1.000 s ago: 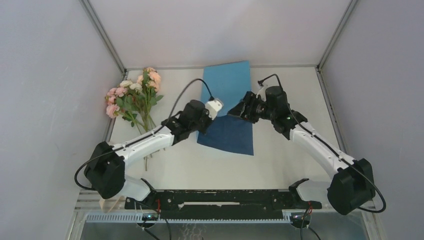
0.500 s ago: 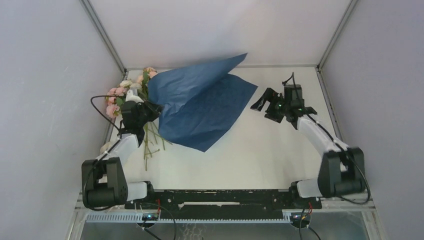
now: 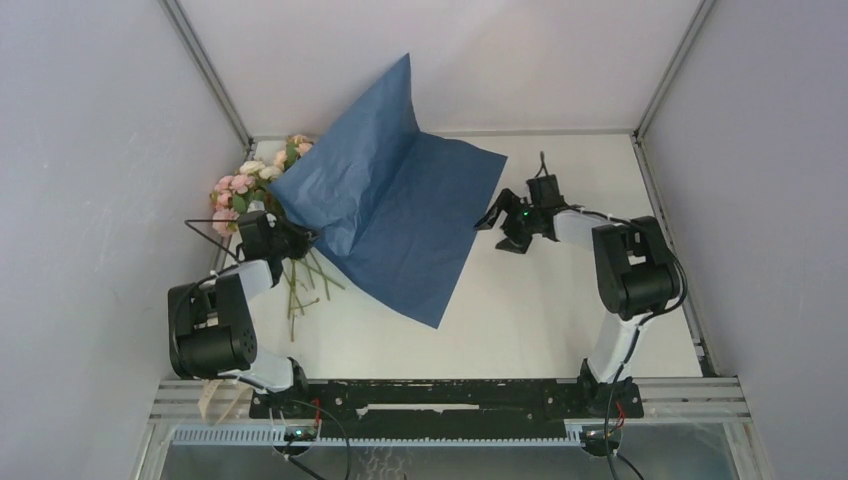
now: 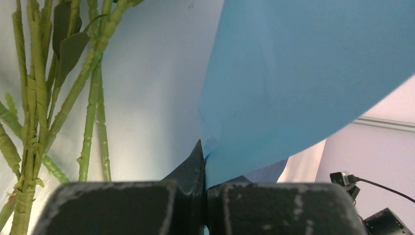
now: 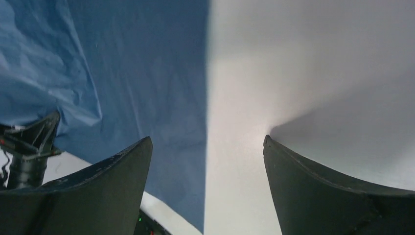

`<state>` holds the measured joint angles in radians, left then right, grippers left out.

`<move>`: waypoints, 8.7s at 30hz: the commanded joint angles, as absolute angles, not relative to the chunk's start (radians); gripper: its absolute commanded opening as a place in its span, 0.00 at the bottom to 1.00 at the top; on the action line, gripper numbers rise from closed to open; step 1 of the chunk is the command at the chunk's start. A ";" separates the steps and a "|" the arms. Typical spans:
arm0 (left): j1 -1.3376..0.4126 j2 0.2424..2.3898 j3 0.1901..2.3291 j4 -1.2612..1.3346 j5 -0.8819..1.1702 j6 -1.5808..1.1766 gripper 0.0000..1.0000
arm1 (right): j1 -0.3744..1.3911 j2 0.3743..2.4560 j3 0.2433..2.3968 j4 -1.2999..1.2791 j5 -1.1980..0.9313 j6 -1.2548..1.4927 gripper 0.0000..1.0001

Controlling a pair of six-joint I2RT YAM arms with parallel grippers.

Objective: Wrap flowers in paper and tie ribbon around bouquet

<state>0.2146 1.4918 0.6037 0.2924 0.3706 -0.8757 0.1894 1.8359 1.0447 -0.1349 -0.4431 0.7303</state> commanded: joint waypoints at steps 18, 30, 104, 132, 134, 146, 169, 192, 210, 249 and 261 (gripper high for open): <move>0.222 1.443 0.620 0.257 0.395 -0.873 0.00 | 0.384 1.885 1.011 0.076 -0.331 0.925 0.90; 0.224 1.458 0.622 0.258 0.408 -0.868 0.00 | 0.313 1.895 1.139 -0.032 -0.161 0.812 0.94; -0.115 1.326 0.784 -0.183 0.154 -0.416 0.85 | 0.278 0.813 0.764 -0.454 0.266 0.599 0.62; 0.165 1.721 1.301 -0.554 -0.040 0.033 0.33 | 0.458 1.399 0.979 -0.296 0.076 0.369 0.60; 0.191 1.758 1.334 -0.533 -0.051 -0.061 0.31 | 0.456 1.398 0.978 -0.307 0.090 0.362 0.60; 0.203 1.956 1.434 -0.535 -0.100 -0.207 0.40 | 0.445 1.407 0.977 -0.319 0.118 0.347 0.60; 0.299 1.363 1.403 -0.371 0.222 -0.379 0.02 | 0.524 1.240 0.978 -0.201 -0.122 0.229 0.71; -0.069 1.246 1.259 -0.329 0.552 -0.573 0.01 | 0.867 1.982 1.702 0.108 -0.356 0.505 0.69; 0.172 1.460 1.173 -0.460 0.065 -0.082 0.63 | 0.474 2.004 1.727 -0.631 -0.005 0.343 0.00; 0.197 1.681 1.390 -0.598 0.005 -0.041 0.00 | 0.494 1.920 1.667 -0.627 0.108 0.262 0.64; 0.026 1.324 1.309 -0.331 0.598 -0.426 0.00 | 0.775 1.687 1.469 -0.042 -0.360 0.154 1.00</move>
